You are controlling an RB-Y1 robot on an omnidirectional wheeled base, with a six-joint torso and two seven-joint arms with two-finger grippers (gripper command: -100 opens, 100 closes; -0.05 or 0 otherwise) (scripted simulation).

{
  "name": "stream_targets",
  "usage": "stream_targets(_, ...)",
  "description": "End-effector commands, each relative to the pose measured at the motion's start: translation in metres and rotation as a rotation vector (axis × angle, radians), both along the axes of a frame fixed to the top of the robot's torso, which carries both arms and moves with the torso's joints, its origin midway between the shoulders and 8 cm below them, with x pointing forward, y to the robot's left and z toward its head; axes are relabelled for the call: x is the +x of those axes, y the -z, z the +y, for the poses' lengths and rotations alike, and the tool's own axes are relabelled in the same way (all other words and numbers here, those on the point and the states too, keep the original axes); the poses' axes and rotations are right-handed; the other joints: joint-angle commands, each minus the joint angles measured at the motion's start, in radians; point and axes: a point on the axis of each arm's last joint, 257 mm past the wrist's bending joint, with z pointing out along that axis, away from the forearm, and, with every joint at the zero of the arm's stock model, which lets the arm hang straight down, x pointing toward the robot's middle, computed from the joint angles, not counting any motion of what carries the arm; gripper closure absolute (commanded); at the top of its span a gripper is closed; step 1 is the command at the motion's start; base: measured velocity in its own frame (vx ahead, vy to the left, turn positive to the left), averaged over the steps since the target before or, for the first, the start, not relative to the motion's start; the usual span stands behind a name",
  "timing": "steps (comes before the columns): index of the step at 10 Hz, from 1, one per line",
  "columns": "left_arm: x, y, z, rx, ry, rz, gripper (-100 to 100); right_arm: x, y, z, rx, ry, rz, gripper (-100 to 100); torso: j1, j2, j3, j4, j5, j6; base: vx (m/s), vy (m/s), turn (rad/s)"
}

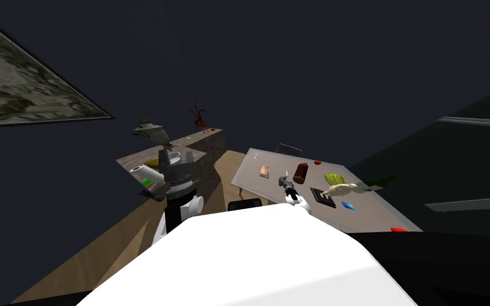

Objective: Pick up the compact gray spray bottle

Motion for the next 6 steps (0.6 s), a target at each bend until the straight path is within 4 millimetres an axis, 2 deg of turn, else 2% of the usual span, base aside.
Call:
stream_targets(1,0.000,0.000,0.000,0.000,0.000,0.000,0,0.012,0.002,0.021,0.005,-0.061,0.002,-100,0.000,0.000,0.000,0.000,0.000,0.000,0.119,0.003,-0.412)
stream_targets(2,0.000,0.000,0.000,0.000,0.000,0.000,0,0.019,0.004,0.036,0.007,-0.103,0.002,-100,0.000,-0.001,-0.001,0.000,0.000,0.000,0.161,0.018,-0.454)
stream_targets(4,0.000,0.000,0.000,0.000,0.000,0.000,0,0.016,0.003,0.034,0.007,-0.101,0.003,-100,0.001,-0.002,-0.001,0.000,0.000,-0.001,0.072,0.018,-0.076)
stream_targets(5,0.000,0.000,0.000,0.000,0.000,0.000,0,0.017,0.003,0.035,0.008,-0.102,0.002,100,0.000,0.002,0.001,0.000,0.000,-0.001,0.009,0.002,0.000)
stream_targets(6,0.000,0.000,0.000,0.000,0.000,0.000,0,0.017,0.003,0.035,0.008,-0.102,0.002,100,0.000,0.005,0.003,0.001,0.000,-0.001,0.000,0.000,0.000)
